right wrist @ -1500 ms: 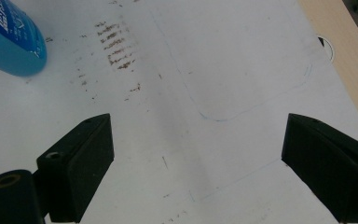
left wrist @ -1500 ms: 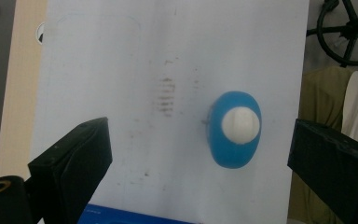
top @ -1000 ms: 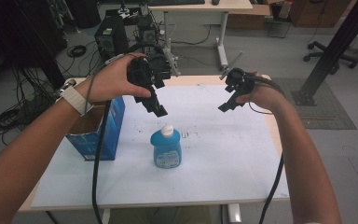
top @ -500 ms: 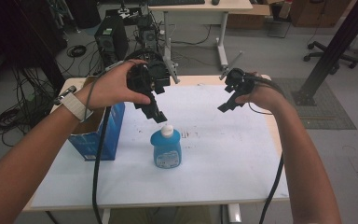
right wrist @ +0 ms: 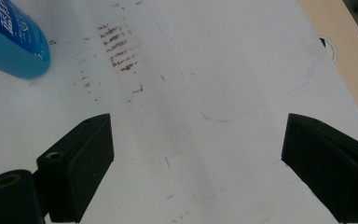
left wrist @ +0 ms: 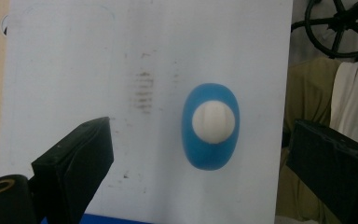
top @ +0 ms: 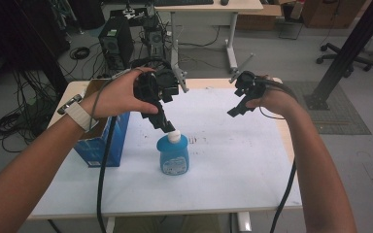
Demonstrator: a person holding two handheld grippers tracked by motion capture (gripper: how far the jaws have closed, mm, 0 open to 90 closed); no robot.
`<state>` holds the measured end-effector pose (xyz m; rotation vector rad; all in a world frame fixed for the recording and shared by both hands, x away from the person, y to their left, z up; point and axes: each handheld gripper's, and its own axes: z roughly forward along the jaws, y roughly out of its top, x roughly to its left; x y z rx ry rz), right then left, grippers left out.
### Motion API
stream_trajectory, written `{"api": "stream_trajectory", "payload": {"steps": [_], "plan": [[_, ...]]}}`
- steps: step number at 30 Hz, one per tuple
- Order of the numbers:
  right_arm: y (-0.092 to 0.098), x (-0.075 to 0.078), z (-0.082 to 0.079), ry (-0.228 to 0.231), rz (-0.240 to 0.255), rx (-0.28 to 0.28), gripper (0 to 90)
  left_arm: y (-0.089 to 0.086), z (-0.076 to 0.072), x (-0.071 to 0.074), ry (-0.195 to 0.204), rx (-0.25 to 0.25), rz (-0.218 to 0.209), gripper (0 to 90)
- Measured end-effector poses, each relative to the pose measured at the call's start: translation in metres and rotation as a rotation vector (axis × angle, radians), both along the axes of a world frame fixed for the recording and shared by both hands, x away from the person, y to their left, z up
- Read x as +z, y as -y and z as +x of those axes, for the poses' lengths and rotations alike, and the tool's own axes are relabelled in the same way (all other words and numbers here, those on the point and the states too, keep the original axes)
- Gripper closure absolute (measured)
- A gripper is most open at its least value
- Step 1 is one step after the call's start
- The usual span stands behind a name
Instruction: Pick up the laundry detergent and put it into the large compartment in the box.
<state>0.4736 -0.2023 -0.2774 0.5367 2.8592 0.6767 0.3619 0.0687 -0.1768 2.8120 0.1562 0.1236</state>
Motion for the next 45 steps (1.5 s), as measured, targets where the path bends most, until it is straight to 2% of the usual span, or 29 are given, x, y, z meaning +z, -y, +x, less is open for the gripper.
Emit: {"api": "stream_trajectory", "payload": {"steps": [2, 15, 33, 45], "plan": [[0.0, 0.0, 0.0, 0.0, 0.002, -0.002, 9.3, 0.0, 0.0, -0.002, -0.005, 0.002, -0.01, 7.5], [-0.002, -0.001, 0.001, -0.002, 0.0, -0.001, 9.2, 0.007, -0.003, -0.02, -0.02, -0.021, 0.022, 7.6], [-0.001, 0.0, -0.001, 0.006, -0.001, -0.004, 9.2, 0.013, -0.006, -0.036, -0.037, -0.031, 0.047, 7.8], [-0.002, 0.0, -0.001, 0.008, -0.003, 0.0, 9.2, 0.017, -0.007, -0.053, -0.023, -0.025, 0.071, 7.7]]}}
